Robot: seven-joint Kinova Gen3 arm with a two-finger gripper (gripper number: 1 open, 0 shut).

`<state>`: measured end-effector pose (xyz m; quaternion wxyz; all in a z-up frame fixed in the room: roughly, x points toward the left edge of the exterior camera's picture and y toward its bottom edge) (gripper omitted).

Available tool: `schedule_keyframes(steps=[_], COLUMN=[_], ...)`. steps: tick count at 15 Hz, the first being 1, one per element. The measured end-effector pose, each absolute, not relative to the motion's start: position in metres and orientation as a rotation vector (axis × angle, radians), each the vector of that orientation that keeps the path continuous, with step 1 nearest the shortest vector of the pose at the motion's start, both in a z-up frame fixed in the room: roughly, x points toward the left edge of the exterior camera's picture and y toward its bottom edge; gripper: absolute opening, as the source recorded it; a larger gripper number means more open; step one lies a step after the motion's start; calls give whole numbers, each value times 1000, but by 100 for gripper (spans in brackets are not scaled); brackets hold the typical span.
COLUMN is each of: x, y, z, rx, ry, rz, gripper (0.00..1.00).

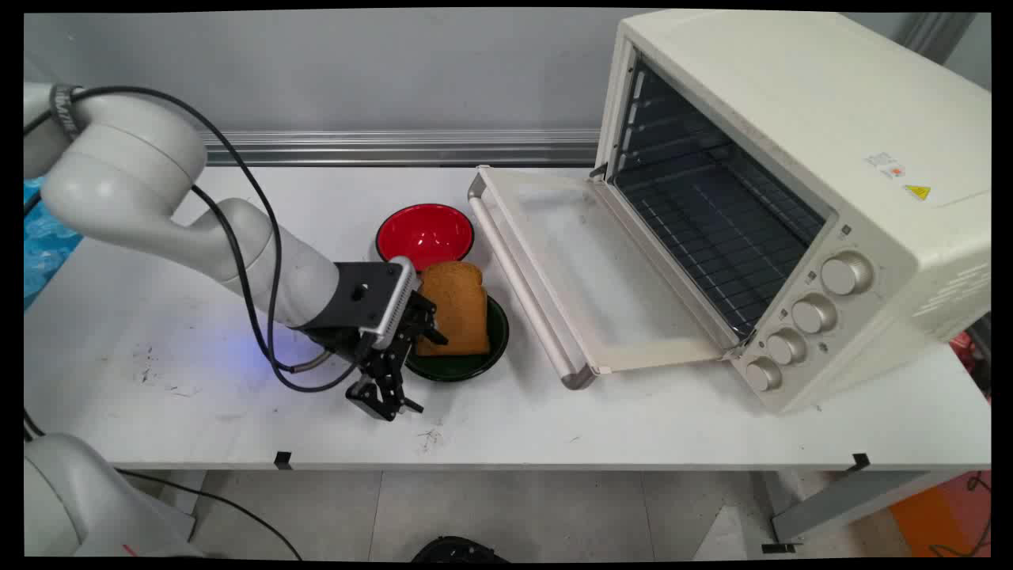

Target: Close the oven

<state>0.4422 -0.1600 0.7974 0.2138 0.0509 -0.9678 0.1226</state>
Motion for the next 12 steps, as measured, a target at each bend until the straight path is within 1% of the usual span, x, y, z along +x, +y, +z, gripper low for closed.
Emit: schedule_keyframes(steps=[5, 9, 12], x=[449, 460, 471], y=[-169, -180, -191], z=[826, 863, 879], rx=[136, 142, 171], ry=[-2672, -2657, -2649], rz=[350, 353, 355], gripper=[100, 100, 100])
